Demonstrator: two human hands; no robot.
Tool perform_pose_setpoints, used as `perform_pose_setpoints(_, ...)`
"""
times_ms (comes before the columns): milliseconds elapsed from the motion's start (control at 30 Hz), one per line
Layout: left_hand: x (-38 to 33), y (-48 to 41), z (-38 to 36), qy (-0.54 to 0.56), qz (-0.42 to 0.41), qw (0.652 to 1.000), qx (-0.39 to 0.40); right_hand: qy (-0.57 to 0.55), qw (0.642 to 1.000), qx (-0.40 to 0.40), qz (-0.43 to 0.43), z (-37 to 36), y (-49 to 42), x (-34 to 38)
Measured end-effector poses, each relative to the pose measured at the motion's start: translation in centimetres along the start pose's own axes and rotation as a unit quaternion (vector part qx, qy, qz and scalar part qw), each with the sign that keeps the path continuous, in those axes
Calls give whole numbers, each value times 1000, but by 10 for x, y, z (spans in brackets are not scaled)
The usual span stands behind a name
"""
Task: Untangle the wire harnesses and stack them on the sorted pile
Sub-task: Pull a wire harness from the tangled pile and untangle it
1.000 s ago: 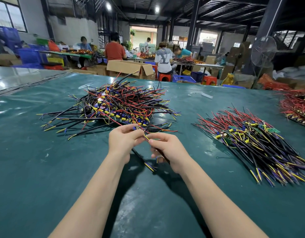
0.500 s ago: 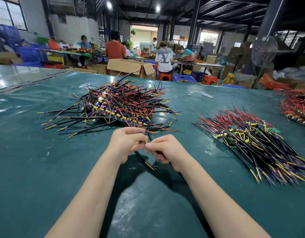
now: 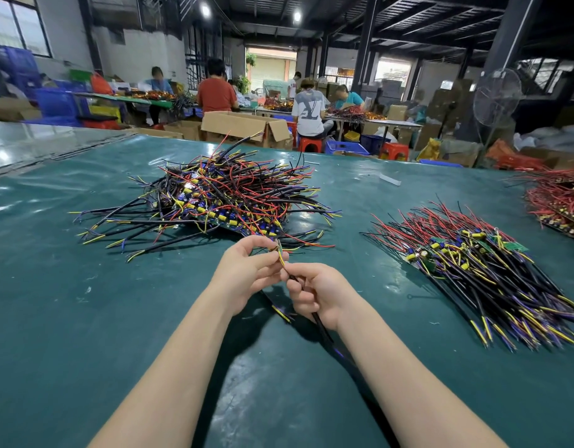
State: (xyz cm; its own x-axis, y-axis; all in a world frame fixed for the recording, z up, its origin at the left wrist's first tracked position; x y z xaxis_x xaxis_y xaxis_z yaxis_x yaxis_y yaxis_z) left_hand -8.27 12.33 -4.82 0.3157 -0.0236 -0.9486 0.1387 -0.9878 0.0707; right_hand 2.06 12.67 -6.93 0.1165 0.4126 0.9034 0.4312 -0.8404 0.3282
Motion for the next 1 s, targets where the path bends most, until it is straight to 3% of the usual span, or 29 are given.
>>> perform_pose_setpoints(167,1,-2,-5,-59,-20,997,35,-54,999,-2,-2,-1,-2,0)
perform_pose_setpoints(400,-12,1,4,-133,-118,979,-100,1,1000,0,-1,-8,-3,-8)
perform_pose_setpoints(567,-20,-3,29,-66,-119,972,-192,31,999,14,28,-12,-3,-8)
perform_pose_setpoints(767,-17,-8,35,-22,-98,974,-202,63,994,37,86,-19,-3,1)
perform_pose_setpoints(1000,-19,-10,56,-29,-127,961,-244,93,993,75,1,-18,0,-13)
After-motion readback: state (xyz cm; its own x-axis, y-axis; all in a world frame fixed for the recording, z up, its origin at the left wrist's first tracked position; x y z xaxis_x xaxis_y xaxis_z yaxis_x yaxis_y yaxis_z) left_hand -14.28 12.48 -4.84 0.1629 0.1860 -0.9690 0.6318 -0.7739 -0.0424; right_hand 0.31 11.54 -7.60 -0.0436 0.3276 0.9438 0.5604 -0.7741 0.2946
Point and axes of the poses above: each hand's wrist, its own y-axis away from the middle knuckle, its own z-axis out of the back of the hand, x = y × z, the point moved 7 cm from there along -y, towards the middle knuckle, and after that the axes turned 3 degrees about -x, right-handed, at the moved point
